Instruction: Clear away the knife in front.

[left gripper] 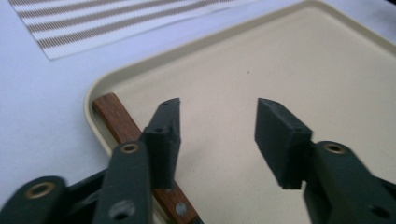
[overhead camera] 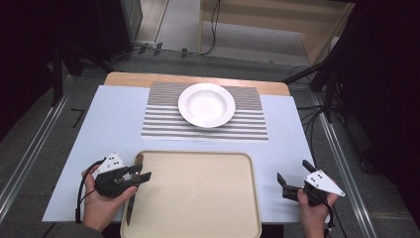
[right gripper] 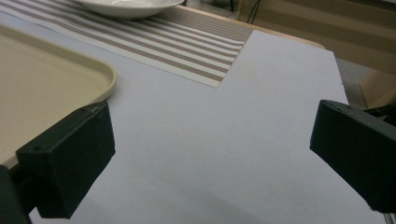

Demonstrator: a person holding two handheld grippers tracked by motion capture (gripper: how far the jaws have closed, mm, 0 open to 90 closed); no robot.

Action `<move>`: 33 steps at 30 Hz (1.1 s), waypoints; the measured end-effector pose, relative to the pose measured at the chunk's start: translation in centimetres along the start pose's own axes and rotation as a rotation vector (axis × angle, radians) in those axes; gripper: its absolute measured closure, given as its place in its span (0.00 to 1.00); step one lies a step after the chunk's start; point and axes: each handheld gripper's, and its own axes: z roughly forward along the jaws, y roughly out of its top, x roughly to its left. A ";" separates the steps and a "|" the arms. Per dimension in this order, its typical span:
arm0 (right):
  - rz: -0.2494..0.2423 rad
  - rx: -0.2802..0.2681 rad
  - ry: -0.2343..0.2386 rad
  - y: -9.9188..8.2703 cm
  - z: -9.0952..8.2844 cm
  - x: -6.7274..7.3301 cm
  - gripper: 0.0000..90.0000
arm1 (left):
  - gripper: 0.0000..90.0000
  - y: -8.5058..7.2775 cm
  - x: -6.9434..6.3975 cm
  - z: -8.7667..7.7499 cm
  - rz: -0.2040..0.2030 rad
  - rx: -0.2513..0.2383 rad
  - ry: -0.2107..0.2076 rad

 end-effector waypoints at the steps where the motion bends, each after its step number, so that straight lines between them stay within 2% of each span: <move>1: 0.000 0.000 -0.001 0.0 0.0 0.0 0.00 | 0.49 0.0 0.0 -0.1 0.003 -0.010 0.007; 4: 0.001 0.000 0.000 0.0 0.0 0.0 0.00 | 0.35 0.1 -0.1 -0.2 0.010 -0.032 0.006; 7: -0.001 0.000 0.000 0.0 0.0 0.0 0.00 | 0.15 0.1 0.1 -0.4 0.009 -0.054 -0.042; 9: 0.000 0.000 0.000 0.0 0.0 0.0 0.00 | 0.10 0.1 0.0 -0.6 0.016 -0.073 -0.040; 11: 0.000 0.000 0.000 0.0 0.0 0.0 0.00 | 0.01 0.1 0.1 -0.8 0.023 -0.085 -0.047; 14: -0.001 -0.001 0.000 0.0 0.0 0.0 0.00 | 0.00 0.1 0.2 -1.2 0.029 -0.108 -0.023; 17: 0.000 0.000 0.000 0.0 0.0 0.0 0.00 | 0.00 0.0 0.4 -1.6 0.030 -0.128 -0.020; 22: -0.001 0.000 0.000 0.0 0.0 0.0 0.00 | 0.00 0.0 0.8 -1.8 0.029 -0.136 -0.016; 26: -0.004 -0.001 0.000 0.0 0.0 0.0 0.00 | 0.00 -0.1 1.1 -2.1 0.029 -0.142 0.004; 33: -0.003 -0.001 0.001 0.0 0.0 0.0 0.00 | 0.00 -0.4 2.3 -3.0 0.006 -0.174 0.029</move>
